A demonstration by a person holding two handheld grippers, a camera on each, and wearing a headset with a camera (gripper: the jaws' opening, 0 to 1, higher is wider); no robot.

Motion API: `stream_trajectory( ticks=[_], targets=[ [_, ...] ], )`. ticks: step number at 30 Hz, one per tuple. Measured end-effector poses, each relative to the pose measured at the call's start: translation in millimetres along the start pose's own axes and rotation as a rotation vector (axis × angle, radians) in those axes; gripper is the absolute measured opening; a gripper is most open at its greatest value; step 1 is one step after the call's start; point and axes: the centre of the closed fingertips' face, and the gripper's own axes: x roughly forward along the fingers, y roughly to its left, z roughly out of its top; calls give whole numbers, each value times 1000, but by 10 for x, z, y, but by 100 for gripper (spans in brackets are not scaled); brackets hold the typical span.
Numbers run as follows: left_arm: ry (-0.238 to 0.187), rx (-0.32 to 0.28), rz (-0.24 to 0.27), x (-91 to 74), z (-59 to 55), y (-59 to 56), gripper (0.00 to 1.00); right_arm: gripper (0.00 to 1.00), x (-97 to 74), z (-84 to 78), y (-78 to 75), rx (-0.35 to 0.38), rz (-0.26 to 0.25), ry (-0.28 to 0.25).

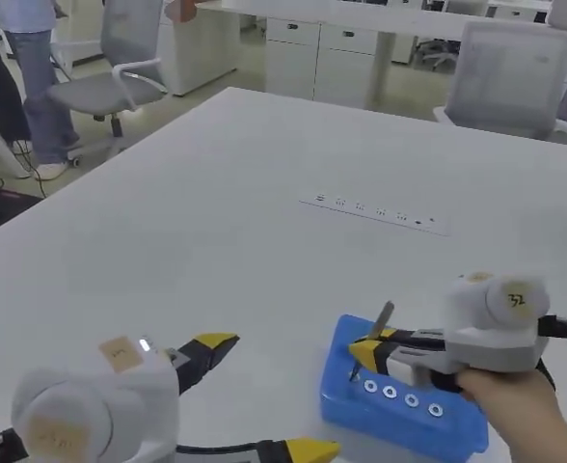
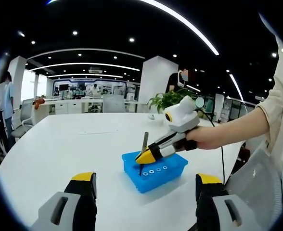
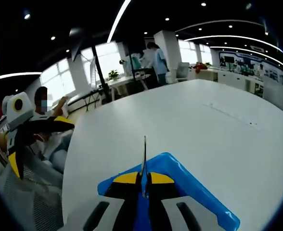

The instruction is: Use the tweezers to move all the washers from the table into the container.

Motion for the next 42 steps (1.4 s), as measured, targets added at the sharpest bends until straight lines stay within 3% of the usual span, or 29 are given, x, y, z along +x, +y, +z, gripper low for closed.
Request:
stream_trajectory(
  ticks=[6,13,21,28,32,37,42],
  targets=[
    [-20,-43,-13,-12,29,0,85,3,84,-65,10,-39,8,36],
    [-50,-111,-28,-35,73,9,83,4,65,-51,11,-82,4,37],
    [-34,-113,-53,-63,123,7,78,4,-151,118,89,-105,14,-23],
    [49,-2,-139,-127,200,-24,63,4,-459,205,284,-155,51,-42],
    [67,35,-187,-115,302,-79,52,4,-603,197,413,-195,75,-32],
    [92,50,-284,-43,451,-219,42,4,-778,70,620,-258,110,29],
    [104,97,-431,73,643,-493,27,4,-901,-83,783,-258,152,77]
  ],
)
